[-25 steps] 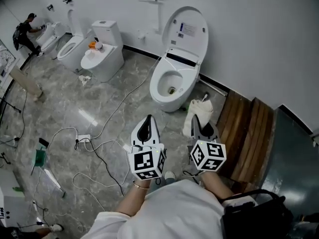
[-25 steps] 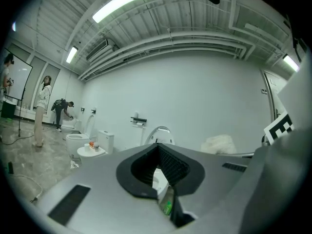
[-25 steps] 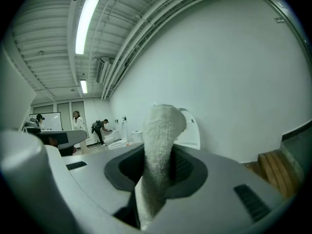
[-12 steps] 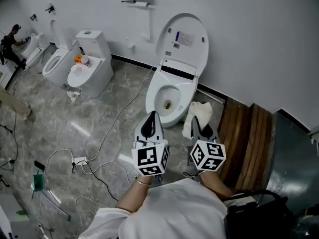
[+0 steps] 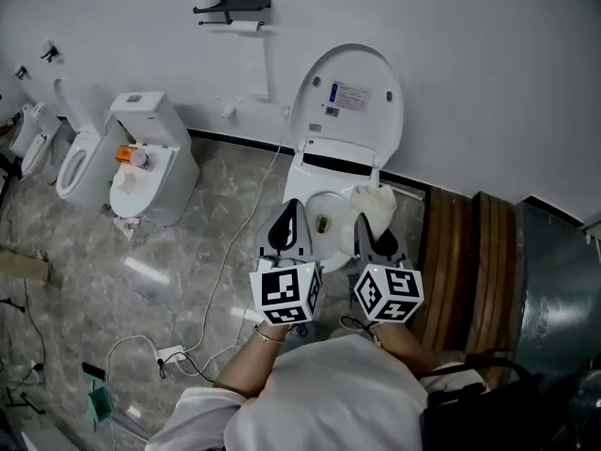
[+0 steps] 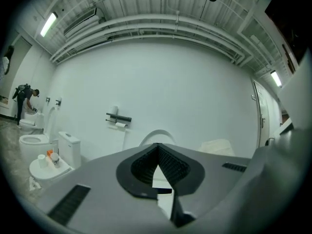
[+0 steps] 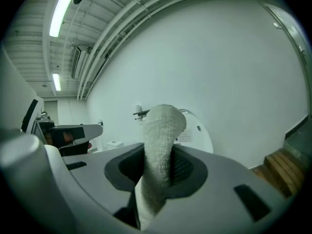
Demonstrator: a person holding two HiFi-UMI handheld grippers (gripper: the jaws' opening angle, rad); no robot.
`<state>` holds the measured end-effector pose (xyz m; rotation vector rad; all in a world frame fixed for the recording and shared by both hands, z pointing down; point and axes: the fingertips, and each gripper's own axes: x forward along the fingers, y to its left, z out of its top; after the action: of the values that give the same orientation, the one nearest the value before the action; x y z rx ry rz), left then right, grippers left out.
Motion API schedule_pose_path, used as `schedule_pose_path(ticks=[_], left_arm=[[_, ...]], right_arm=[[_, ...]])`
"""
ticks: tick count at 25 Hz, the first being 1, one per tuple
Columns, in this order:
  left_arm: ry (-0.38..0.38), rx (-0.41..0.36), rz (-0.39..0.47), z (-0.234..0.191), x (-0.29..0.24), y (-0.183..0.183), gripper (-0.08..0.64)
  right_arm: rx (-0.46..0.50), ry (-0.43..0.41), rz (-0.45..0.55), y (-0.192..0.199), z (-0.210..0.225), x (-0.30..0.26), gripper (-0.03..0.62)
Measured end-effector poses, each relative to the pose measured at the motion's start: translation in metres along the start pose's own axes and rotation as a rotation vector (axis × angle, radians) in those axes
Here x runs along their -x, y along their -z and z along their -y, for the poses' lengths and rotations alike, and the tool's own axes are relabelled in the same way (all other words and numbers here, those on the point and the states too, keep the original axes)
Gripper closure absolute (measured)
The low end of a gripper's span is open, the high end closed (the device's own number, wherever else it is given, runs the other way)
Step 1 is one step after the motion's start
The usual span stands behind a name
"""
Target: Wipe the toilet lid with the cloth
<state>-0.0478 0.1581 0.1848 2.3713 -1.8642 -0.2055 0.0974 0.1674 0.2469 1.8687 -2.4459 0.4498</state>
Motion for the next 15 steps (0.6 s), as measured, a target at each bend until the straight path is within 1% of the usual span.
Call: schedule_pose_path(ticks=[3,7,10,15], left_arm=[[0.034,0.008,-0.024,-0.014,-0.030,0.006,0.556],[0.069,0.023,-0.068,-0.021,-0.063,0.022,0.555],[0.081,0.034,-0.092,-0.027,-0.088,0.031,0.555],[0.095,0.018,-0.126,-0.028,-0.125,0.035,0.555]], right_arm=[[-0.006,0.045,-0.007,-0.003,0.003,-0.026,0.491],[-0.006,0.094,-0.023,-0.003,0.016,-0.056,0.491],[-0.017,0.109,-0.019,-0.005,0.024,-0.082,0.491],[-0.052,0.115,-0.025,-0.008,0.034,-0.124,0.491]])
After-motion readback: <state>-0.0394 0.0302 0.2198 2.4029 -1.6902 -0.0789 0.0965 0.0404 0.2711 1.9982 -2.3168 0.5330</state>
